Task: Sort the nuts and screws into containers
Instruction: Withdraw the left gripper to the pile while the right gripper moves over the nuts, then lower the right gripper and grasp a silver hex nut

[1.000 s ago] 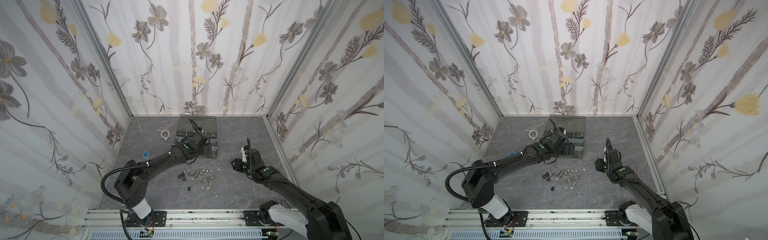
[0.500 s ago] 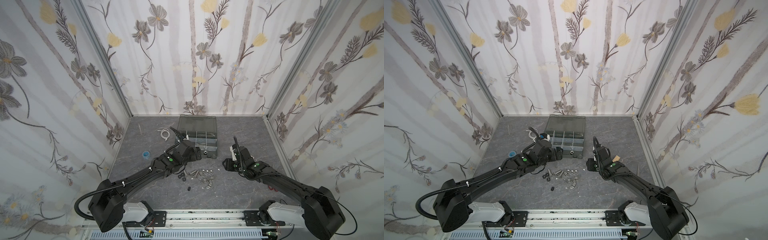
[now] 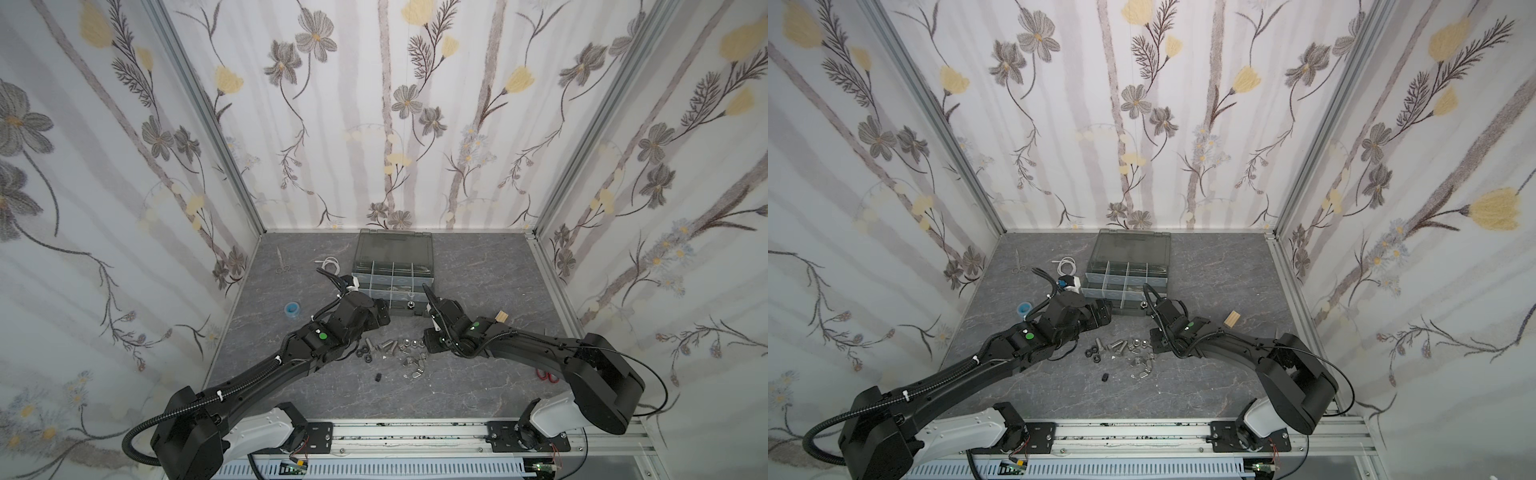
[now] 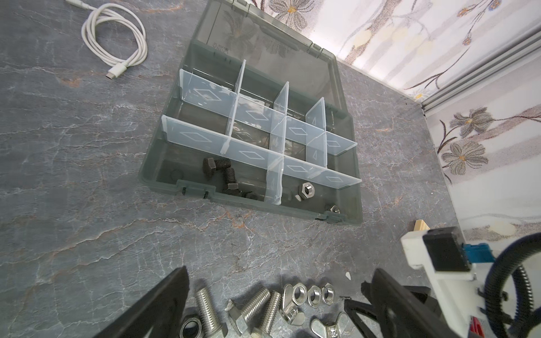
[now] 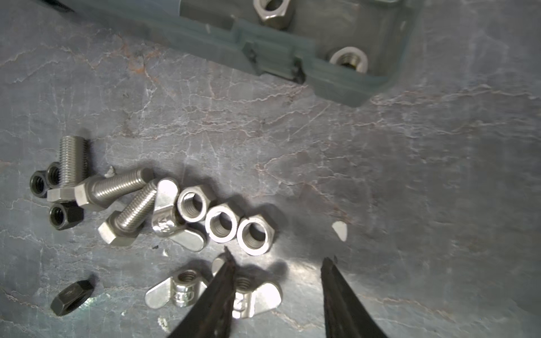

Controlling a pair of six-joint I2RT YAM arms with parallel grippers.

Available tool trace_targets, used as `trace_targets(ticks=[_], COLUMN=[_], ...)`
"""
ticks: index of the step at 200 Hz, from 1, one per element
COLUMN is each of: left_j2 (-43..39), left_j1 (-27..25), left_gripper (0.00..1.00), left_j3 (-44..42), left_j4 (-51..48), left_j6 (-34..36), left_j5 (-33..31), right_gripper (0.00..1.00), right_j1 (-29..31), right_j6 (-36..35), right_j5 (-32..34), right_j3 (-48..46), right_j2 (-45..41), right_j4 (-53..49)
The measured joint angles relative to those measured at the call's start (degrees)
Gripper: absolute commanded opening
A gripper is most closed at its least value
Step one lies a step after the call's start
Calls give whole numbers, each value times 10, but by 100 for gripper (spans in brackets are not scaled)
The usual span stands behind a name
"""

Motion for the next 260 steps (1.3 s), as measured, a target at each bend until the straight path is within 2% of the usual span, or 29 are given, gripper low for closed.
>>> trace_targets(ticks=[94,195,260], left_j2=[19,26,27], left_j1=[3,5,9], left_gripper=[100,100,100], left_j3=[2,9,10], left_j4=[5,13,14], left_j6=[-6,-6,-6], left_j5=[4,11,13], right_gripper=[42,37,25], right_j1=[43,44,36], right_j6=[-14,-19,-29], right_j5=[28,58,68], right_j3=[32,76,91], right_j2=[66,119,136], right_j4=[-23,-31,-26])
